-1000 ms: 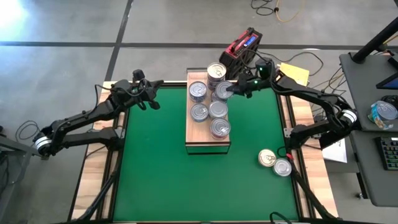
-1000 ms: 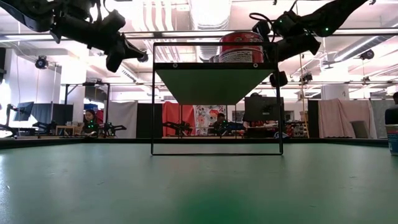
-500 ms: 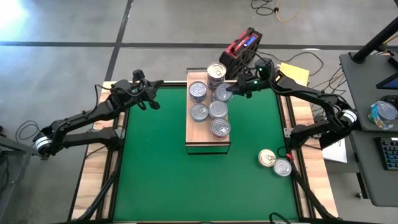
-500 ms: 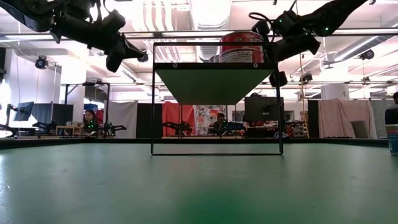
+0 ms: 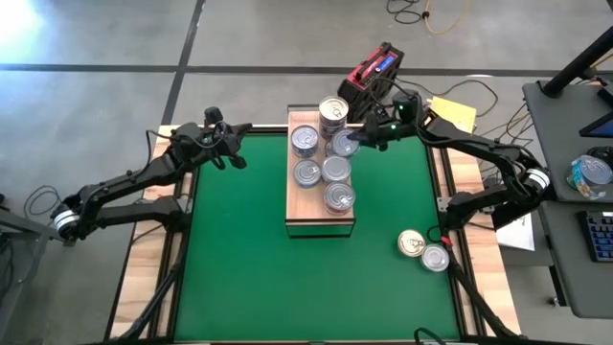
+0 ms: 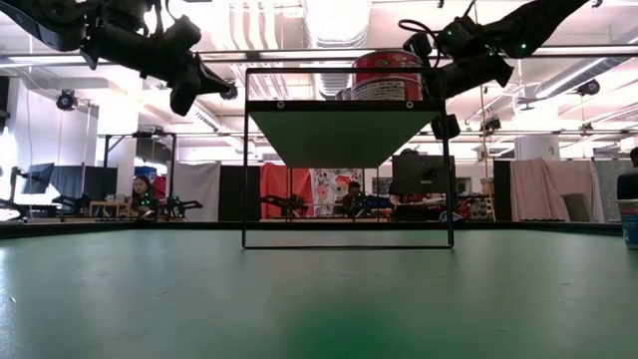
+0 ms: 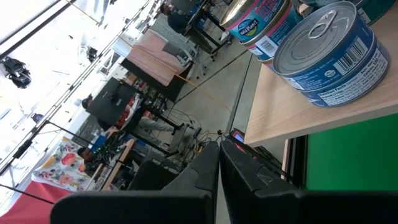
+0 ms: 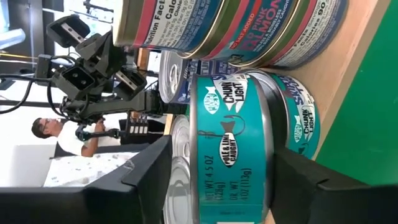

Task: Stack canned seafood by type on shelf
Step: Stack the light blue tuna can on top of the light blue can on the shelf

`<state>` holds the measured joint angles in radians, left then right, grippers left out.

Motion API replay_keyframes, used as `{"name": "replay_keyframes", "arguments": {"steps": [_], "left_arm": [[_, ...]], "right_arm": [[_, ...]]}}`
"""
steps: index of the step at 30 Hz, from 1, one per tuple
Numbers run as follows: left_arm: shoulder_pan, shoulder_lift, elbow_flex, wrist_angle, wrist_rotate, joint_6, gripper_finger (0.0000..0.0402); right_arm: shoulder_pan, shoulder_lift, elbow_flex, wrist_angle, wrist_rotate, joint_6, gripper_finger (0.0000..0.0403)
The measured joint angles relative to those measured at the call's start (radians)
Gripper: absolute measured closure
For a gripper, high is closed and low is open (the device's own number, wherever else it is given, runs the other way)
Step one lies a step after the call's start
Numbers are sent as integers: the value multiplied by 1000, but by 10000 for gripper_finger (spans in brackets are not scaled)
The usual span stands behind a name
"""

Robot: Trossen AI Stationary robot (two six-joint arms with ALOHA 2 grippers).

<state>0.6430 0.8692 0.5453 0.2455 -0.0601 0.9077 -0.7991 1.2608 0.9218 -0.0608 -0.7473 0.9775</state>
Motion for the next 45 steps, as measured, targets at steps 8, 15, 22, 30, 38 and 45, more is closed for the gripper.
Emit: {"name": "replay_keyframes", "arguments": {"steps": [8,15,22,30,38,45], "left_arm": [[0,0,0,0,0,0,401],[0,0,0,0,0,0,401],[0,0,0,0,0,0,401],[0,0,0,0,0,0,401],[0,0,0,0,0,0,401],[0,0,0,1,0,-1,401]], "right_arm": [[13,0,0,0,16,30,173],[37,0,29,-20,43,26,171],[58,0,127,-260,148,-92,170],[89,0,203,-354,208,-152,170],[101,-1,237,-461,276,-189,170],[103,-1,237,-485,287,-200,172]]}}
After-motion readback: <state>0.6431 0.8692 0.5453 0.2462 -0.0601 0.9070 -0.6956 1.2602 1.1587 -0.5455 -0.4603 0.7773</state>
